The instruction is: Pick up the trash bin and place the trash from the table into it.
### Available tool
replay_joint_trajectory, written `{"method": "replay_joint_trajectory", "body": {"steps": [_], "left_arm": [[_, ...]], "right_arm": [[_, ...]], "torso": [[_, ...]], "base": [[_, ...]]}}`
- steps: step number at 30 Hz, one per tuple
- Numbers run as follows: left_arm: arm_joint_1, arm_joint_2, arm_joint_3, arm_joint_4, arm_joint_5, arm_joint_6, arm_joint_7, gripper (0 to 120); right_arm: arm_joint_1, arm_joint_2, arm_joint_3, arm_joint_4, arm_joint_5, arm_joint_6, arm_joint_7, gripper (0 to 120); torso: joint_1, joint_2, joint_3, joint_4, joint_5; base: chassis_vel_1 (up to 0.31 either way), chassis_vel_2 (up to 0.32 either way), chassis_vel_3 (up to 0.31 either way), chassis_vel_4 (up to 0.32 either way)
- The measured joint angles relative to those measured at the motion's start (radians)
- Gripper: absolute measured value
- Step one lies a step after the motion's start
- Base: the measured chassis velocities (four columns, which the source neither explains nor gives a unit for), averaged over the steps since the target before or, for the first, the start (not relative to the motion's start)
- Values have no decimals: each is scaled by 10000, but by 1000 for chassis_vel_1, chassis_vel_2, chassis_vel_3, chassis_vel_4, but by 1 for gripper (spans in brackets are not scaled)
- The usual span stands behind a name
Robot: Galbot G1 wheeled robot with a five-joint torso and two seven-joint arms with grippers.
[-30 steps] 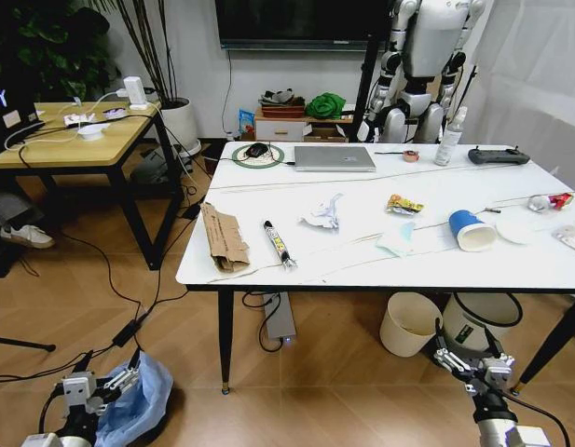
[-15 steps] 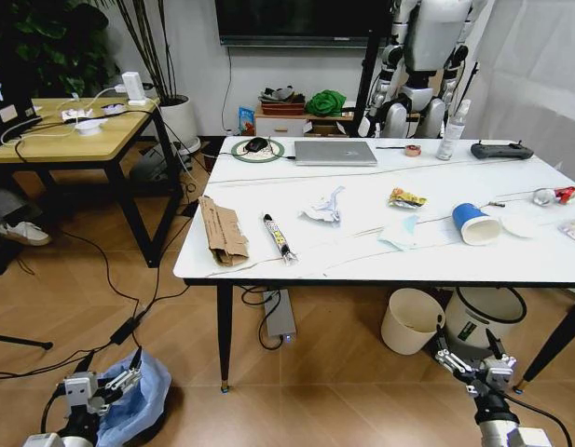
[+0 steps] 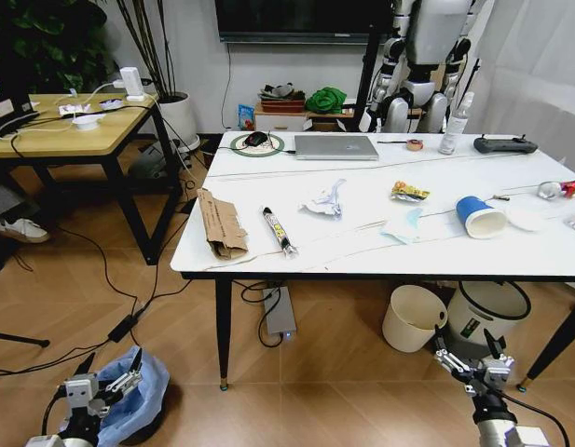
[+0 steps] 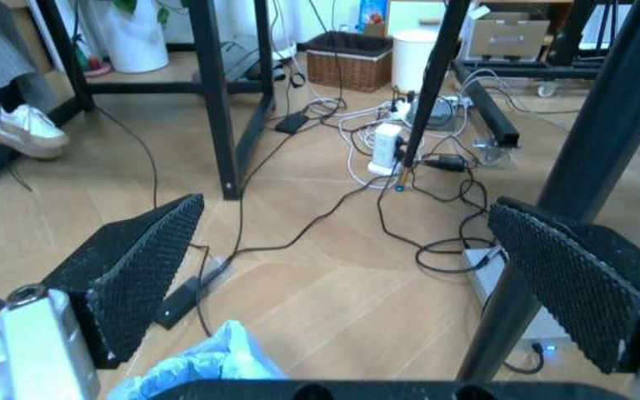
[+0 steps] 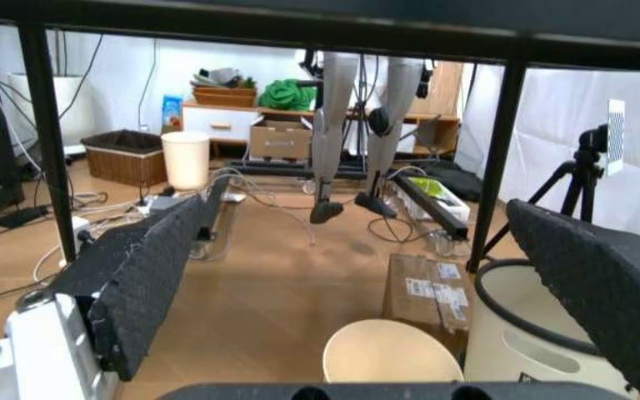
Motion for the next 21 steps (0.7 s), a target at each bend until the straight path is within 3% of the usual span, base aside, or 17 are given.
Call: {"method": "replay_joint_trajectory", "body": {"steps": [21], "left_arm": [[-17, -16, 28, 36, 22, 2, 0, 100]], "right_arm": [[43, 0, -19, -84, -62, 21, -26, 100]], "torso": [[-315, -765, -450, 0, 0]], "base": [[0, 0, 0, 0]]}}
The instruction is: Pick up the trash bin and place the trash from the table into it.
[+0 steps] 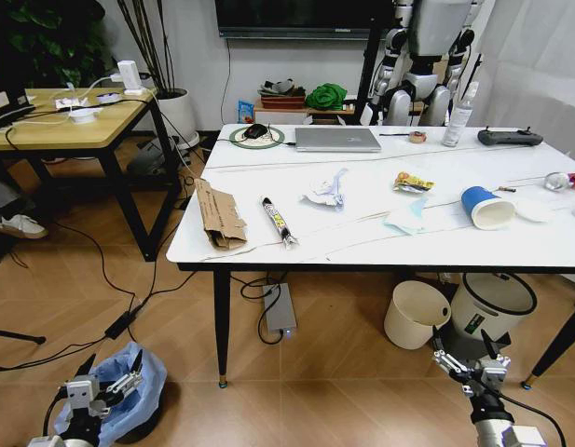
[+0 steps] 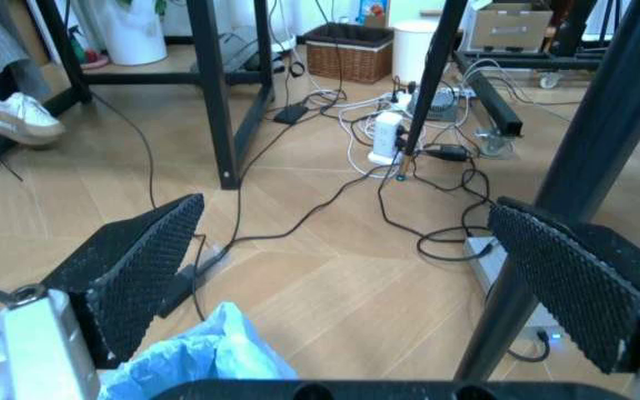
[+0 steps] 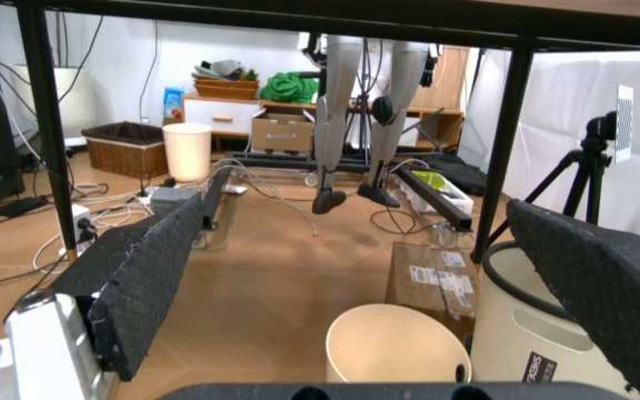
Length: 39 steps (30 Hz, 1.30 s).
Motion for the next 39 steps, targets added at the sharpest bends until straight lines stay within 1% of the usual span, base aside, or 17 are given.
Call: {"method": "replay_joint_trajectory", "body": {"steps": [6, 7, 18, 39], "left_arm": [[11, -6, 7, 4, 3, 3, 0, 100], [11, -6, 7, 4, 3, 3, 0, 100], [17, -5, -21, 6, -22, 19, -5, 100], [15, -2, -39, 57, -36, 19, -14, 100]], "right_arm": [[3, 0, 4, -12, -6, 10, -7, 100], [3, 0, 4, -12, -6, 10, -7, 100], [-3, 0, 16, -29, 6, 46, -13, 100], [13, 0, 13, -75, 3, 76, -12, 100]], "torso": [[-123, -301, -179, 0, 0], [-123, -301, -179, 0, 0], [-377, -927, -550, 1, 0], [-707, -1760, -1053, 0, 0]], "base": [[0, 0, 0, 0], [0, 0, 0, 0], [0, 0, 0, 0], [0, 0, 0, 0]]}}
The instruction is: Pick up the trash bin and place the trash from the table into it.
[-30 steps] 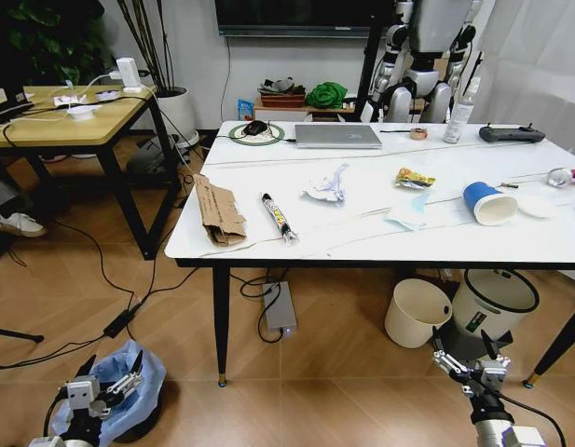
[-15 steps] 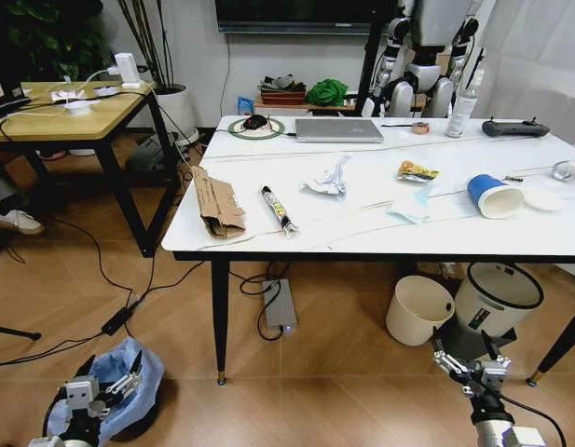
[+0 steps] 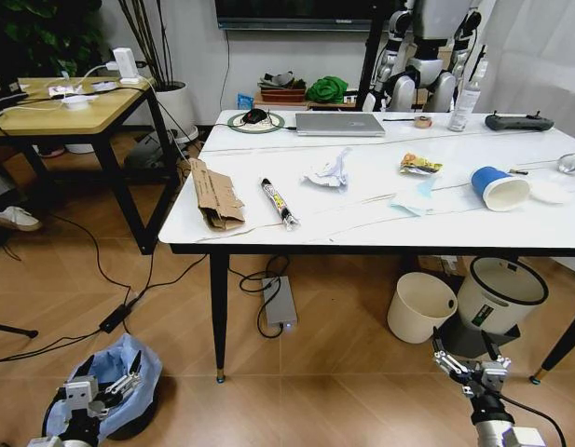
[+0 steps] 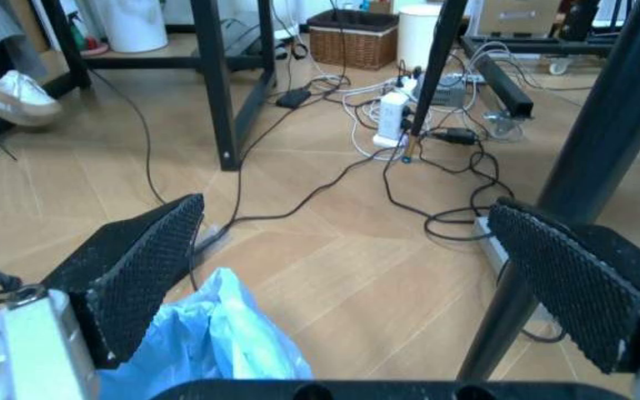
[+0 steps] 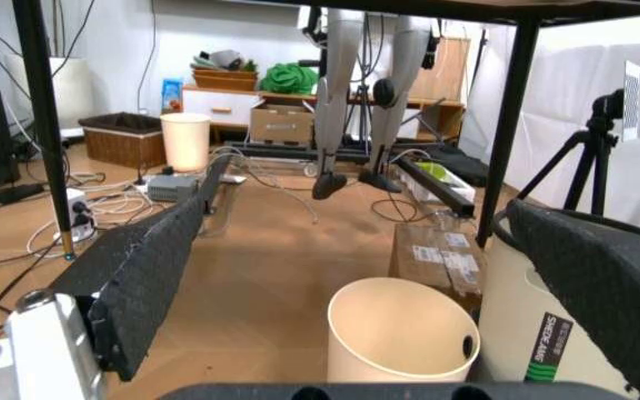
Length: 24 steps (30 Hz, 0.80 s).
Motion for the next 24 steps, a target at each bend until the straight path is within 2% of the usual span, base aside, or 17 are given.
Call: {"method": "replay_joint_trajectory", "body": {"steps": [24], "left_arm": [[-88, -32, 65, 69, 15, -3, 26, 100]], "right_arm": [[1, 0, -33, 17, -28, -27, 9, 100]], "torso": [[-365, -997, -633, 0, 0]], "base": [[0, 0, 0, 0]]}}
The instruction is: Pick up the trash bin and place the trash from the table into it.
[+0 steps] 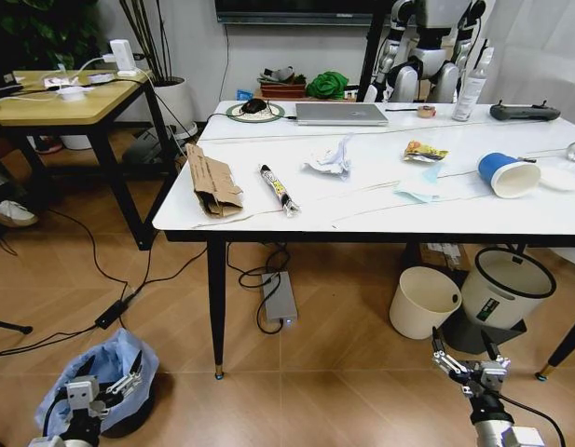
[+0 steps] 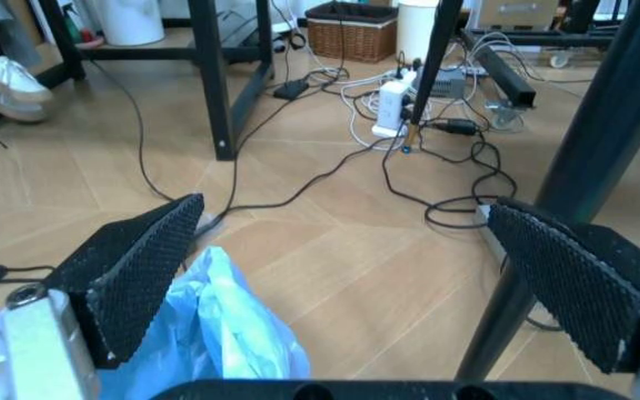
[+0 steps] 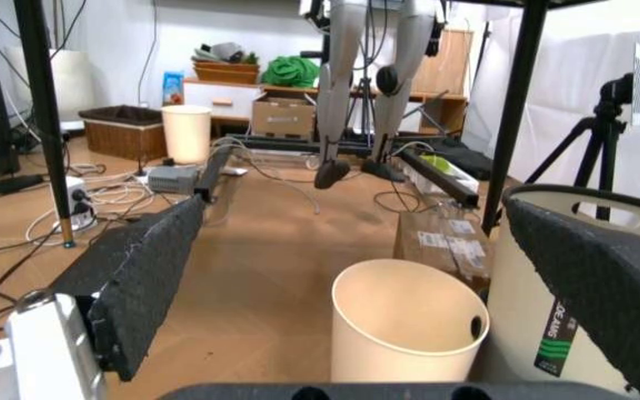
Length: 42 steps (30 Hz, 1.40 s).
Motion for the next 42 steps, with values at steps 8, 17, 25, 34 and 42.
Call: {"method": "replay_joint_trajectory", "body": {"steps": [8, 17, 25, 34, 42], "left_arm": [[-1, -23, 9, 38, 13, 1, 14, 100], [-7, -103, 24, 12, 14, 11, 15, 100], [12, -93, 6, 27, 33, 11, 19, 100], [-22, -102, -33, 179, 38, 12, -70, 100], [149, 467, -985, 198, -511, 654, -319, 100]], "right_arm": [[30, 0, -35, -53, -45, 4, 2, 100], [33, 0, -39, -70, -55, 13, 3, 100], [46, 0, -36, -124, -54, 45, 3, 100], [166, 0, -57, -190, -44, 49, 4, 100], [720, 0, -169, -622, -17, 77, -22, 100]], "torso": [[-122, -327, -205, 0, 0], [-227, -670, -442, 0, 0], [-337, -990, -654, 0, 0], [-454, -1350, -896, -1, 0], [-486, -1498, -1013, 1, 0]], "base": [[0, 0, 0, 0], [0, 0, 0, 0], [0, 0, 0, 0], [0, 0, 0, 0], [0, 0, 0, 0]]}}
